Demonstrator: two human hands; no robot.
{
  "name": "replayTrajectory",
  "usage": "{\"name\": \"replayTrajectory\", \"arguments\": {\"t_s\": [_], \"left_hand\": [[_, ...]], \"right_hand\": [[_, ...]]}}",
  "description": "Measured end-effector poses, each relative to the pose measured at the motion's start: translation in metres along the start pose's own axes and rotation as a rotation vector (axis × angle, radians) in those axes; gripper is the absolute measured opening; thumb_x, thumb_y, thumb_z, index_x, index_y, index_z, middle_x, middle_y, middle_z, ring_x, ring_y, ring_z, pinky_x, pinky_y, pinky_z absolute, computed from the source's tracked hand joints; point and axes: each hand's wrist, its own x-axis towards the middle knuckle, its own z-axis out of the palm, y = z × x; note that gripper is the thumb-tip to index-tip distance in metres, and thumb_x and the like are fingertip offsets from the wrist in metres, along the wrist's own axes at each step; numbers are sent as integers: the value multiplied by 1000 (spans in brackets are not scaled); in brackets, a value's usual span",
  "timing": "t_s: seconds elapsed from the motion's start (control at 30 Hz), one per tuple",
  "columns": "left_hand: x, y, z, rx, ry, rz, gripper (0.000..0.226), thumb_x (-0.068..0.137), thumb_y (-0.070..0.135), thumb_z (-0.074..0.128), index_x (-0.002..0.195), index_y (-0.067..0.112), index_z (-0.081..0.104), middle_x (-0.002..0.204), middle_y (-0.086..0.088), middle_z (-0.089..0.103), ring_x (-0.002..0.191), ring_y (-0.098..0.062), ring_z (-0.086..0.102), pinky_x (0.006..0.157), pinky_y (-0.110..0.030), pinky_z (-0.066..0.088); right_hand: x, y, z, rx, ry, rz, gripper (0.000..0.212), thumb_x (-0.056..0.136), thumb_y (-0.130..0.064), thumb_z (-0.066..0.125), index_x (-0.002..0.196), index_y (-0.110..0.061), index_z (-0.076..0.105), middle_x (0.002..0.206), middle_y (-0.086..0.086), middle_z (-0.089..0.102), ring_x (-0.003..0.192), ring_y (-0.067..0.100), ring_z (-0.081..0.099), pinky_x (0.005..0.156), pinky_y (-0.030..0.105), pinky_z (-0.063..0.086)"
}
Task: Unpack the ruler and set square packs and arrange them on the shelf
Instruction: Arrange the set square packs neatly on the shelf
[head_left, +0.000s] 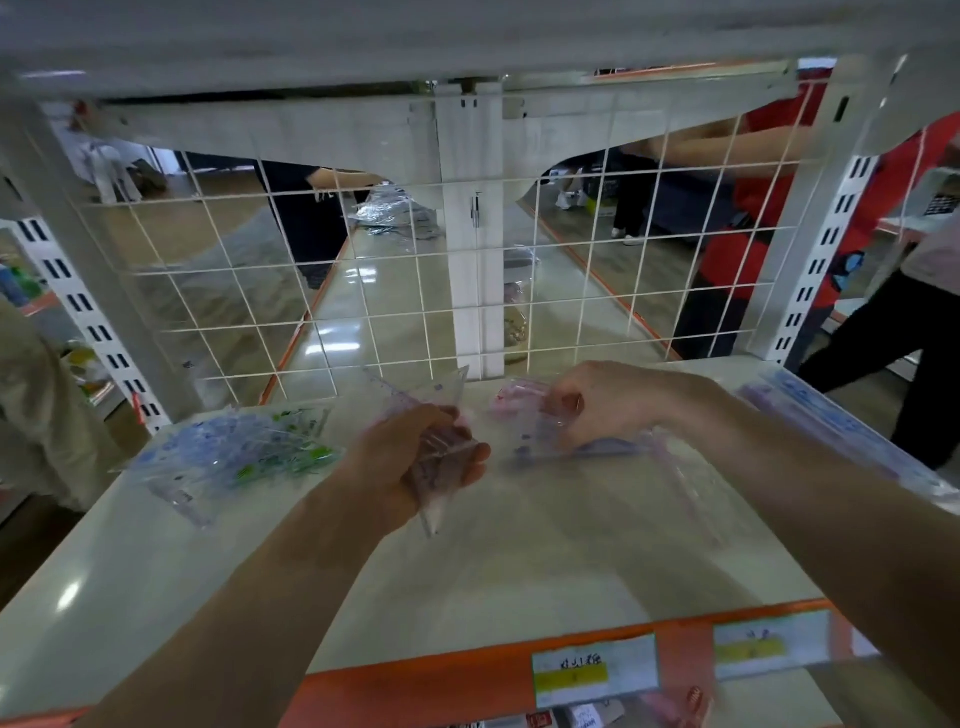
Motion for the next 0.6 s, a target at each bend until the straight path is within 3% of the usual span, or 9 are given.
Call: {"name": "replayTrajectory", "arguments": {"t_s": [0.1,0.27,0.37,0.43,0.53,0.6], "left_hand": [[2,-1,-2,4,-3,3,13,92,1,48,83,4,57,96,-21,58,57,-29,67,58,-39,58],[2,-1,-5,12,3,-17,15,92,1,48,81,4,57,76,-16,59,56,-29,67,56,-38,57],[0,0,-8,3,-25,-31,18,93,2,47,80,5,59,74,-15,60,58,-29,67,52,-35,58],[-3,2,-9,6,-59,-33,16,92,3,49,83,6,61,75,-14,64,61,-28,68,57,-38,58],[-7,5,-11,30,-122,-25,12,90,4,52,90,5,63,77,-13,67,64,-27,69,62,-37,58],[-11,6,-12,54,-154,-27,9,87,5,56,92,6,64,79,-12,68,67,-26,70,62,-36,58]], "right_hand": [[2,2,5,-34,-32,12,27,73,-36,70,91,-16,67,75,4,56,71,21,54,62,32,38],[5,1,8,-40,-68,25,27,75,-33,69,86,-10,63,71,3,50,66,20,48,59,30,33],[2,0,7,-66,-90,56,35,76,-36,70,98,-9,65,86,7,61,78,24,58,63,32,41],[0,-1,5,-33,-25,48,37,76,-39,69,99,-10,64,93,9,65,81,24,61,68,36,46],[-5,-21,0,330,147,-96,28,86,-39,65,100,-14,68,95,8,68,84,20,64,76,35,49],[-7,-42,-2,627,159,-147,23,91,-35,61,105,-17,68,95,1,70,84,10,67,77,27,52]]}}
